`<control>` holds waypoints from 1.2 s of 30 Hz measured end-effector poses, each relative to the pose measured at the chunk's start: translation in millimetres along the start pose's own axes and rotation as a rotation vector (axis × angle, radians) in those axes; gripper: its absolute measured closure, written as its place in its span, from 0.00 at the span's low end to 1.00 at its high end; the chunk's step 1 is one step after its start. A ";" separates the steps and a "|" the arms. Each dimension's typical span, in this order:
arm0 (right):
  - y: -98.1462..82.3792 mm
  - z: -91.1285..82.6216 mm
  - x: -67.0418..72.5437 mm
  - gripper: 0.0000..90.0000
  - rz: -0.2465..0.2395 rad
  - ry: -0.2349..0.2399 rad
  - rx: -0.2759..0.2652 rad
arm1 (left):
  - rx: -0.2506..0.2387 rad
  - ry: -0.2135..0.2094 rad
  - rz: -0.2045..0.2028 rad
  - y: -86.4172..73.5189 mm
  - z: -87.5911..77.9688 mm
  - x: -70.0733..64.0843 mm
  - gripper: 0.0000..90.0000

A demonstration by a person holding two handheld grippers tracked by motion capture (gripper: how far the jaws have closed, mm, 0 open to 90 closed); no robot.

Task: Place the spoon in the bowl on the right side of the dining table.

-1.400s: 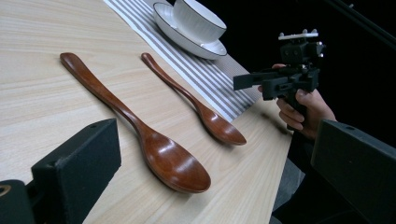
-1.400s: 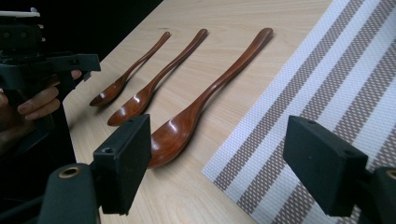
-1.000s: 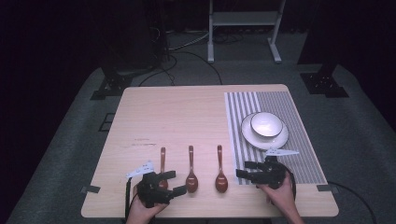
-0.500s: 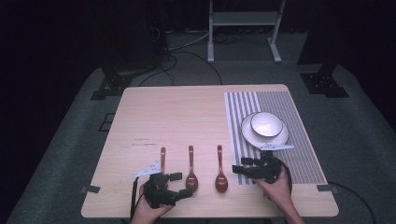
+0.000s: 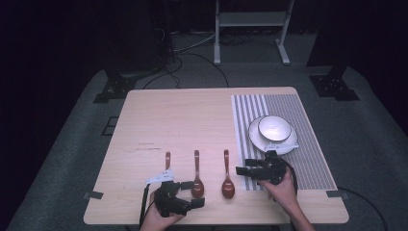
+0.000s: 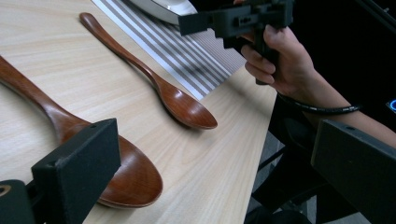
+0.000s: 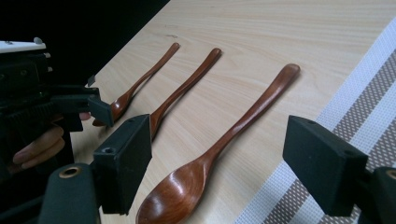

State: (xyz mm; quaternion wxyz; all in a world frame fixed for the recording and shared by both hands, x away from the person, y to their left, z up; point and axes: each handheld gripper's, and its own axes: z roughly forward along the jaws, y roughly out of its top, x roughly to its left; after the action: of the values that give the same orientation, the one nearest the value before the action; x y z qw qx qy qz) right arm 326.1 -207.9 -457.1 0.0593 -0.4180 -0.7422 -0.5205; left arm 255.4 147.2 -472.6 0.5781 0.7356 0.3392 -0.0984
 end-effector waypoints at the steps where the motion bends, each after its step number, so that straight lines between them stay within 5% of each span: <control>1: 0.9 0.1 0.7 0.25 -0.001 0.001 0.001 | 0.006 -0.001 -0.001 -0.3 1.2 -0.1 0.00; 19: 12.7 9.5 10.1 0.26 -0.048 -0.008 0.037 | 0.053 -0.043 -0.012 -4.8 17.5 -4.1 0.00; 27: 18.4 16.5 15.2 0.26 -0.073 -0.014 0.054 | 0.146 -0.008 0.002 -12.2 27.2 -1.2 0.00; 36: 29.6 32.4 23.9 0.26 -0.108 -0.027 0.112 | 0.146 0.000 -0.008 -10.9 23.9 3.2 0.01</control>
State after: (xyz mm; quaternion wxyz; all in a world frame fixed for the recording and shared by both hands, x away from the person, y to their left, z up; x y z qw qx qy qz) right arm 342.1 -164.7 -437.8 0.0443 -0.3802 -0.7923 -0.4750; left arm 257.1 127.6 -490.3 0.5225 0.7744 0.3341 -0.1252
